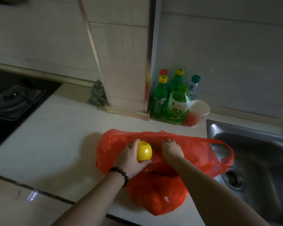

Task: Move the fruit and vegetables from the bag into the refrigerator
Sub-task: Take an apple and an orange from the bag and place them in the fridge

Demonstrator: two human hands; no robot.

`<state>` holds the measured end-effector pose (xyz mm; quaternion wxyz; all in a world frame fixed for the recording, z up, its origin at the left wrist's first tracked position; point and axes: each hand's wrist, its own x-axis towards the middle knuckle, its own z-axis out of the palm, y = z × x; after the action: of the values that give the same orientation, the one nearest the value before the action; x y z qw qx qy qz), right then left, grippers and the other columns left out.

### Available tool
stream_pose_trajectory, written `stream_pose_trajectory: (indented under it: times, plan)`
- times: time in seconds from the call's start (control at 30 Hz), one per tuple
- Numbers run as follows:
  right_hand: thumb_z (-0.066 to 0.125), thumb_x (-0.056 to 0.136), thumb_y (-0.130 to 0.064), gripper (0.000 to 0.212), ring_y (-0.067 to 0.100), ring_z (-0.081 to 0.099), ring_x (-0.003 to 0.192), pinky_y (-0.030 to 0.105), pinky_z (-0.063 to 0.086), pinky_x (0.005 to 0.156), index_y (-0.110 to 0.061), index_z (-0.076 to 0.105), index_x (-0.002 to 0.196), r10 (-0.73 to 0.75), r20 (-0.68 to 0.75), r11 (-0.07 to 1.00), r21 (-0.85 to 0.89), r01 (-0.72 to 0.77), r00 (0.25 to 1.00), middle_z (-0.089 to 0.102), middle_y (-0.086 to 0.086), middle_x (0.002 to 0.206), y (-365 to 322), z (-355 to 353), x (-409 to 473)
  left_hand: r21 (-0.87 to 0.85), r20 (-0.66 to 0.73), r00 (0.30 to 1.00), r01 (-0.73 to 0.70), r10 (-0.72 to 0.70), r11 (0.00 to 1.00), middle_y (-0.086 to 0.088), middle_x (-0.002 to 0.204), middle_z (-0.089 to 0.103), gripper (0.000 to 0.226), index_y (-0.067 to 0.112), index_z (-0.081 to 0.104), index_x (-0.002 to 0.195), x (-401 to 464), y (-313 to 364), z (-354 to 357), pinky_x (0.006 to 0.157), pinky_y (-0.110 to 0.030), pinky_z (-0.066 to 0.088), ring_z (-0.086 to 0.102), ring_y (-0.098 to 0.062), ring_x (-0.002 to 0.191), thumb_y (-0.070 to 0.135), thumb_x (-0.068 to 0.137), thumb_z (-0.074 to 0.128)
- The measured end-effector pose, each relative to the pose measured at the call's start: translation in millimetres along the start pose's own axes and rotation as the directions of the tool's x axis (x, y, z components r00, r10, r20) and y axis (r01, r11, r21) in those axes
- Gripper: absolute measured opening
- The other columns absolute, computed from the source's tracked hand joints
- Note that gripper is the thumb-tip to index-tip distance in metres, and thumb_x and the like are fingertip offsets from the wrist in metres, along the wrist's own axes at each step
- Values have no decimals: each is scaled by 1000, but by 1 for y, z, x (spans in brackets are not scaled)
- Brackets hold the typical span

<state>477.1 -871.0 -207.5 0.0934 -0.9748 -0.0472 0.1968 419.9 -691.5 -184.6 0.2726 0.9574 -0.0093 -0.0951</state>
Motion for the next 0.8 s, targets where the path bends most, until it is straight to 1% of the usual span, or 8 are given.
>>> stream_pose_trajectory:
  times: [0.07,0.17,0.27,0.37,0.53,0.67,0.73,0.8]
  plan:
    - [35,93,-12,33,35,37,126,43,35,103,-7,55,119,3,-9,1000,4,-3,1000,46,16,133,0,-1,-2,0,-44,999,4,-4,1000,-7,131,47,91,27,28,141,-3,-3,-6,90,-32,43,50,-26,117,60,68,70]
    - [41,91,-9,36,34,42,124,44,40,101,-9,49,126,-17,-28,998,68,19,999,45,14,131,0,-9,-5,-23,-100,995,11,-14,1000,-9,130,48,91,25,30,141,-3,-5,-19,91,-32,44,50,-26,117,59,68,72]
    - [44,89,-8,28,31,57,104,39,49,81,-13,49,116,-36,-84,986,161,49,996,55,11,118,2,-25,-10,-55,-171,985,-2,-7,998,-8,130,49,88,24,34,138,0,-7,-32,90,-34,46,51,-27,115,57,66,73]
    - [50,87,-13,18,25,60,84,34,49,66,-17,51,105,-46,-123,979,193,70,991,61,7,98,5,-46,-20,-60,-231,973,-3,-11,998,-8,127,51,86,25,35,135,1,-5,-46,85,-35,48,53,-28,112,58,66,73]
    - [60,87,-21,11,15,58,71,33,54,63,-18,61,98,-68,-248,967,222,125,966,62,1,89,10,-75,-43,-67,-322,947,-14,-9,998,-7,123,51,83,27,36,132,-5,-2,-71,82,-38,50,56,-29,105,58,65,74]
    - [64,86,-20,17,12,60,74,27,53,64,-17,63,102,-94,-397,941,264,212,913,65,-2,93,-2,-102,-66,-83,-399,917,-25,-10,996,-7,124,51,81,26,38,133,-14,-8,-100,80,-34,48,55,-28,106,53,66,75]
    - [67,84,-21,22,15,60,79,29,53,67,-15,64,105,-94,-481,930,270,250,871,64,-2,93,-16,-113,-79,-96,-439,898,-26,-18,995,-7,125,51,82,26,37,134,-20,-16,-116,81,-36,48,55,-29,108,53,66,76]
    - [68,83,-22,23,13,59,79,23,49,67,-15,64,105,-99,-541,914,282,291,835,63,-3,91,-39,-120,-91,-129,-477,878,-23,-42,991,-9,123,51,84,25,37,135,-28,-28,-133,81,-37,49,55,-31,107,52,65,77]
